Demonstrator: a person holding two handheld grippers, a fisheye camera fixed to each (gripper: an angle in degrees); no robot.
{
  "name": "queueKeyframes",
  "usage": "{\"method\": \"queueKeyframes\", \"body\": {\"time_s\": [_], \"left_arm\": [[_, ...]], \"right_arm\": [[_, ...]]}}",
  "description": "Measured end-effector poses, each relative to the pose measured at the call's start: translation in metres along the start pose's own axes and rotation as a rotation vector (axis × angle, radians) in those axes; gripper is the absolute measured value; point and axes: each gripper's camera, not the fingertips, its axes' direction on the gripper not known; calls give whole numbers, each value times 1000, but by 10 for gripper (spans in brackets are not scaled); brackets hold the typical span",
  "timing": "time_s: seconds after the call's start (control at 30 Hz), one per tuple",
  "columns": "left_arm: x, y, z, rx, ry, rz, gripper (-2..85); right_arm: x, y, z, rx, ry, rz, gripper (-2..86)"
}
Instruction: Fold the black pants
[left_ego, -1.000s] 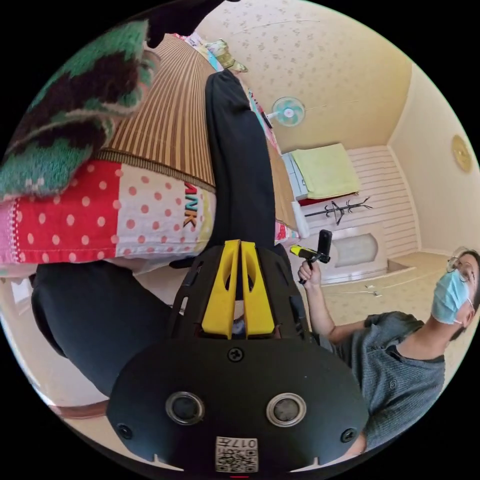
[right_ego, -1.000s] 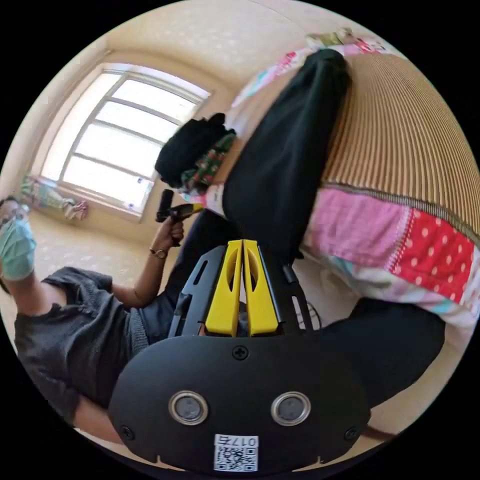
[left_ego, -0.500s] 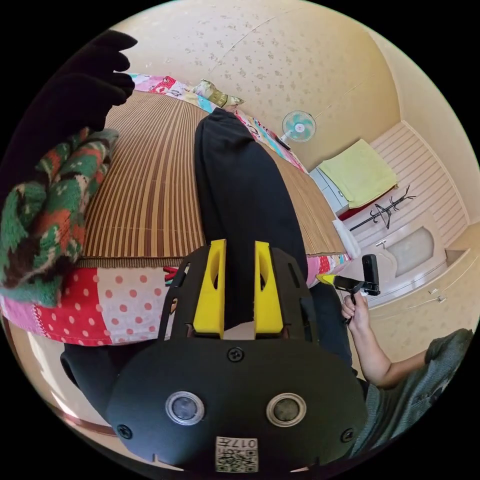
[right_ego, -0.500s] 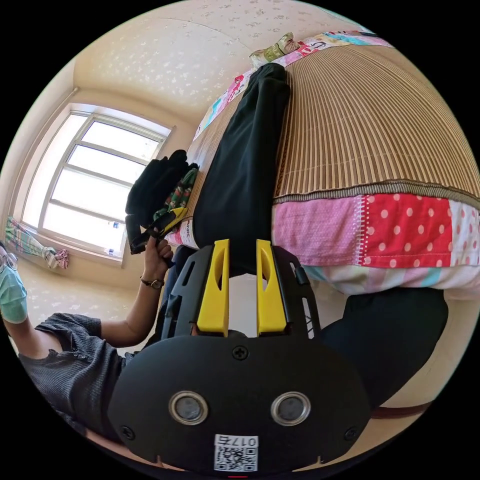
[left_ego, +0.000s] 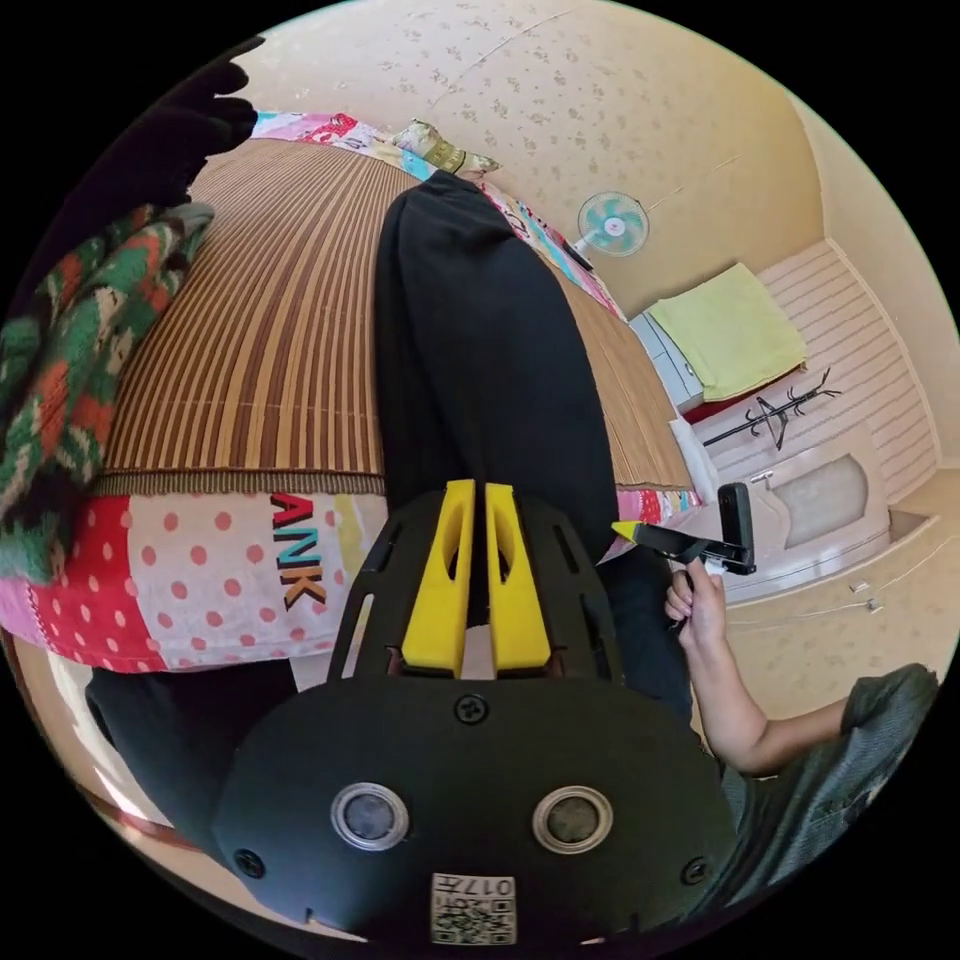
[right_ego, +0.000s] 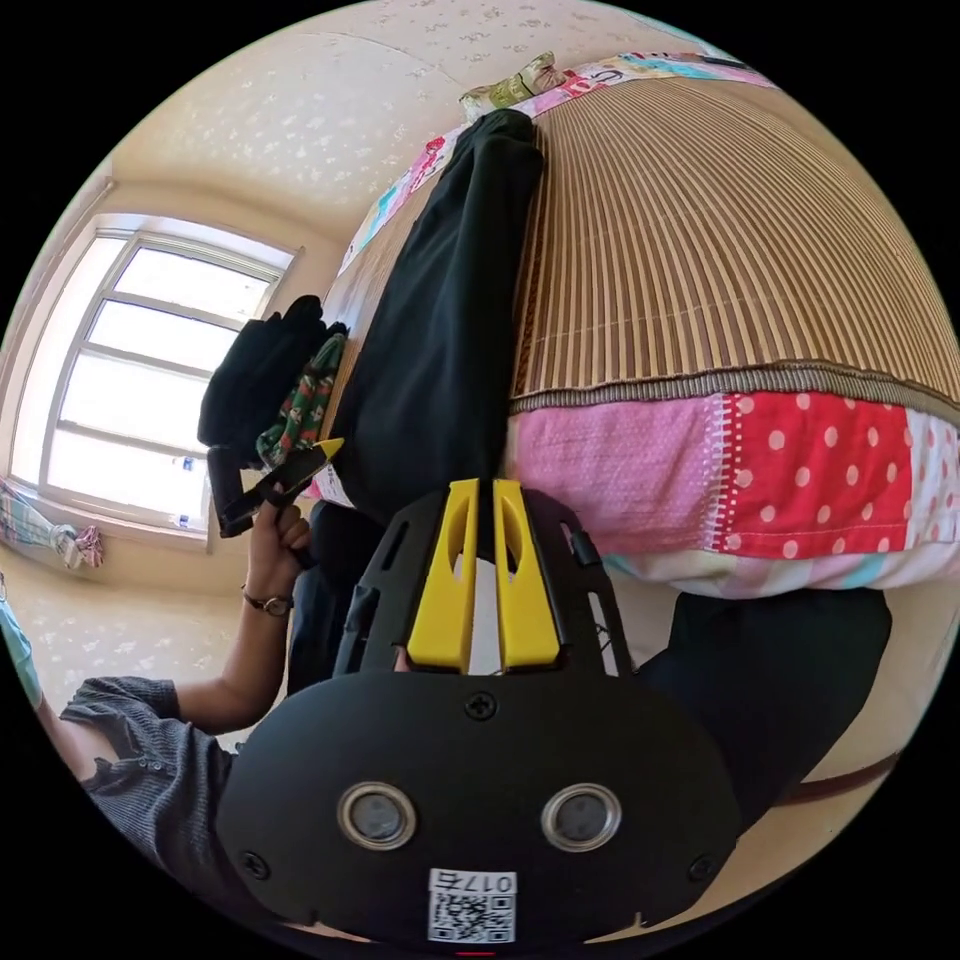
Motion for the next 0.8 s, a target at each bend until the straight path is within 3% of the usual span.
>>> {"method": "queueKeyframes", "body": {"time_s": [0.17, 0.33, 0.53, 0.8], "left_arm": [[4, -2, -69, 159, 51, 84, -3], [-57, 16, -21, -18, -116, -115, 0], [-73, 40, -17, 44, -76, -139, 28], [-68, 59, -7, 87, -109, -45, 43]], "right_arm": [[-40, 10, -20, 50, -92, -155, 20], [-38, 9, 29, -100, 22, -125, 16], [-25, 10, 34, -140, 20, -98, 16], [-14, 3, -5, 53, -54, -108, 48]]}}
